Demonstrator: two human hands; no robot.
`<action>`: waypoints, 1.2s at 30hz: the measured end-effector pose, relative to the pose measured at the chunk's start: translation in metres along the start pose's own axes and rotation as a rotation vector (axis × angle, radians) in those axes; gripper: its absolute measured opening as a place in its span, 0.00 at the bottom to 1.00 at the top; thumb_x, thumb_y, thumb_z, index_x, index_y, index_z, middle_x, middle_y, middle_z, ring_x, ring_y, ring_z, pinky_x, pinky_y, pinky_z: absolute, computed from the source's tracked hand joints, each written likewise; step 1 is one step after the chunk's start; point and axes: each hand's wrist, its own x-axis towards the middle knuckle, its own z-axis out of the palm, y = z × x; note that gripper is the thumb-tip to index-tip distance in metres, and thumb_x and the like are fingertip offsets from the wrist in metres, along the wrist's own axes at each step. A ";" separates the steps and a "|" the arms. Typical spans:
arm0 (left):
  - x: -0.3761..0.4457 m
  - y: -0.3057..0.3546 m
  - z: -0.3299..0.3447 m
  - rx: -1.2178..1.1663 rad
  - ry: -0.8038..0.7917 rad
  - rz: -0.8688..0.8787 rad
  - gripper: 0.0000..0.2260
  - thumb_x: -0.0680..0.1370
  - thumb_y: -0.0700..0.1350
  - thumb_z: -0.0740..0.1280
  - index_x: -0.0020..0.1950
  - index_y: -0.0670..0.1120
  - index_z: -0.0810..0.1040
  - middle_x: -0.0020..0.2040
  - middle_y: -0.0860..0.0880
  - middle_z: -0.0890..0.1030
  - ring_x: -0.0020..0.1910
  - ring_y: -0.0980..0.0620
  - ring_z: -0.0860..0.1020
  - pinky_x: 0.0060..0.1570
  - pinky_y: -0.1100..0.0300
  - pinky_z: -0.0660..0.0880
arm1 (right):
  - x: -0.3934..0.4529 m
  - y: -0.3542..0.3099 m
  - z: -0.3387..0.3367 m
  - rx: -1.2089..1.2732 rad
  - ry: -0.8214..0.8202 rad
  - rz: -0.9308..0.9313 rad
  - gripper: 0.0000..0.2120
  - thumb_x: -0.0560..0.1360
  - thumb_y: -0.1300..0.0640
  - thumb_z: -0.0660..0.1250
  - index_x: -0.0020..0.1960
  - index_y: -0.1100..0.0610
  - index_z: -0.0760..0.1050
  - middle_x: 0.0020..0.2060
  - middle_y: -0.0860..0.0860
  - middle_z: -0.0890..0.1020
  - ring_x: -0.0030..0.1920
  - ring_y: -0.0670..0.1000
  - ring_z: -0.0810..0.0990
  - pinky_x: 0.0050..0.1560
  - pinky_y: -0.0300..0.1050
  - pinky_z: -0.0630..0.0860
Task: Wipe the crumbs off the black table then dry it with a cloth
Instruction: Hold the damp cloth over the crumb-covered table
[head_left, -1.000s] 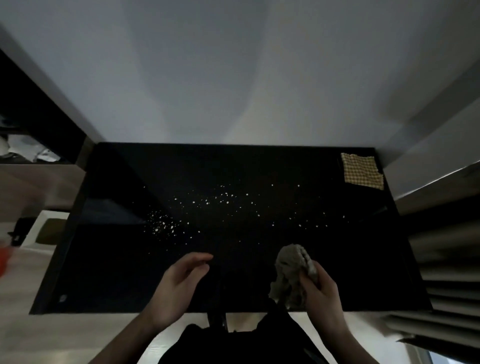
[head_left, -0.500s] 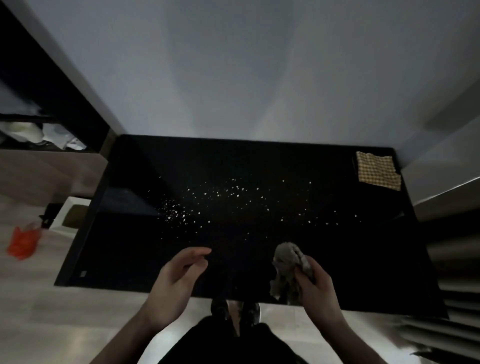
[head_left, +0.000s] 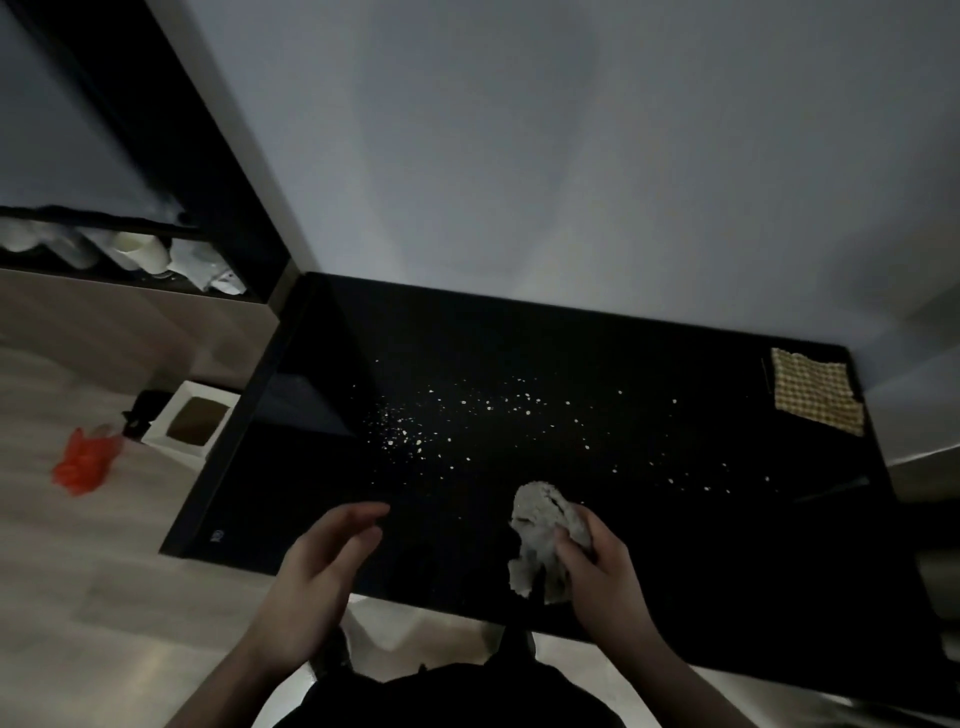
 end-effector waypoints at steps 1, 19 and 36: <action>0.003 -0.003 -0.010 -0.014 -0.004 0.001 0.12 0.83 0.43 0.66 0.61 0.56 0.83 0.58 0.62 0.83 0.59 0.70 0.78 0.55 0.71 0.72 | 0.001 -0.004 0.011 -0.006 0.004 -0.010 0.13 0.84 0.62 0.63 0.59 0.47 0.81 0.50 0.44 0.88 0.53 0.44 0.86 0.55 0.44 0.82; 0.073 -0.085 -0.249 0.010 -0.139 0.018 0.11 0.83 0.40 0.65 0.56 0.53 0.84 0.41 0.59 0.86 0.43 0.65 0.82 0.42 0.78 0.73 | -0.075 -0.032 0.273 0.176 0.127 0.032 0.12 0.83 0.68 0.62 0.57 0.57 0.82 0.42 0.48 0.88 0.43 0.44 0.87 0.40 0.35 0.79; 0.068 -0.155 -0.322 0.051 -0.065 -0.119 0.11 0.83 0.41 0.66 0.57 0.53 0.86 0.55 0.60 0.86 0.58 0.65 0.81 0.60 0.64 0.76 | -0.013 -0.034 0.332 0.061 0.107 0.000 0.15 0.84 0.65 0.62 0.61 0.49 0.82 0.51 0.45 0.87 0.53 0.44 0.86 0.50 0.36 0.82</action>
